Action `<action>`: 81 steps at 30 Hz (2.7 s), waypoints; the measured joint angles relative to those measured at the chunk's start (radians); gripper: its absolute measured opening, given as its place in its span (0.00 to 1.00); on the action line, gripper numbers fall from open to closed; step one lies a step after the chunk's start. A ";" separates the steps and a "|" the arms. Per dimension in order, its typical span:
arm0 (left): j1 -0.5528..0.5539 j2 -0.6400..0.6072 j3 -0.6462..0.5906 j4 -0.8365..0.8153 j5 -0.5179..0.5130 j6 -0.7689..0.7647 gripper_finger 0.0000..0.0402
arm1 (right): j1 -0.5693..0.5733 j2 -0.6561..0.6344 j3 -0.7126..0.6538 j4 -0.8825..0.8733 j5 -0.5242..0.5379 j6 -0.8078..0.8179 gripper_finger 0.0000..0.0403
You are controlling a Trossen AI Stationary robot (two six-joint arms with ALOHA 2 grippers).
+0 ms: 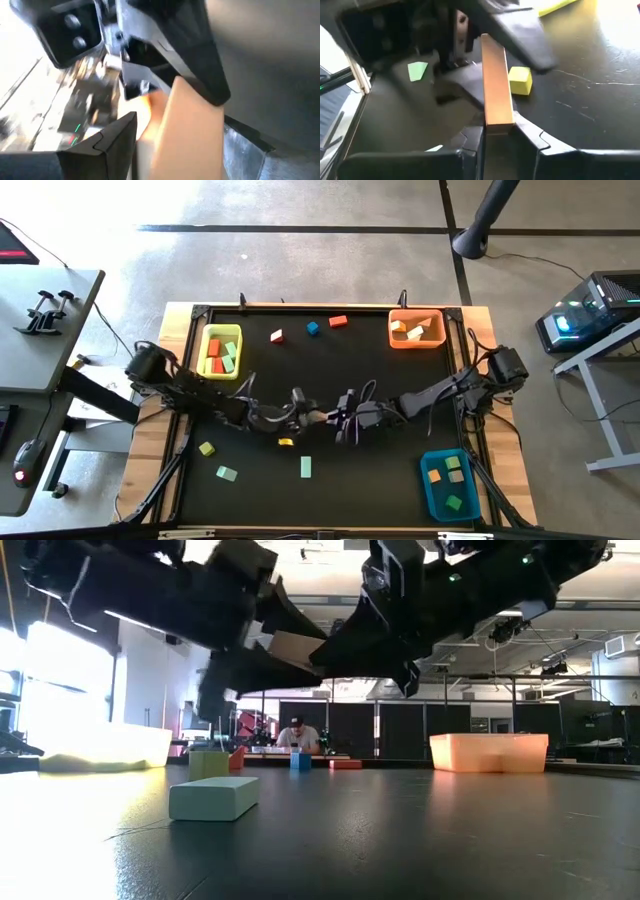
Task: Sort blocks by size
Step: Put the light orange rectangular block into the yellow bin, then put the light blue triangular block into the orange bin
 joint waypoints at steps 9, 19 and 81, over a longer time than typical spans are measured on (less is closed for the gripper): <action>-0.032 0.074 0.063 -0.051 -0.108 -0.035 0.52 | 0.002 0.000 0.000 -0.005 -0.016 -0.019 0.15; -0.048 0.077 0.068 -0.065 -0.086 -0.232 0.29 | 0.003 0.001 0.000 -0.003 -0.008 -0.014 0.16; 0.209 -0.715 -0.410 -0.326 0.299 -1.206 0.43 | 0.008 0.013 0.001 -0.115 0.123 -0.067 0.43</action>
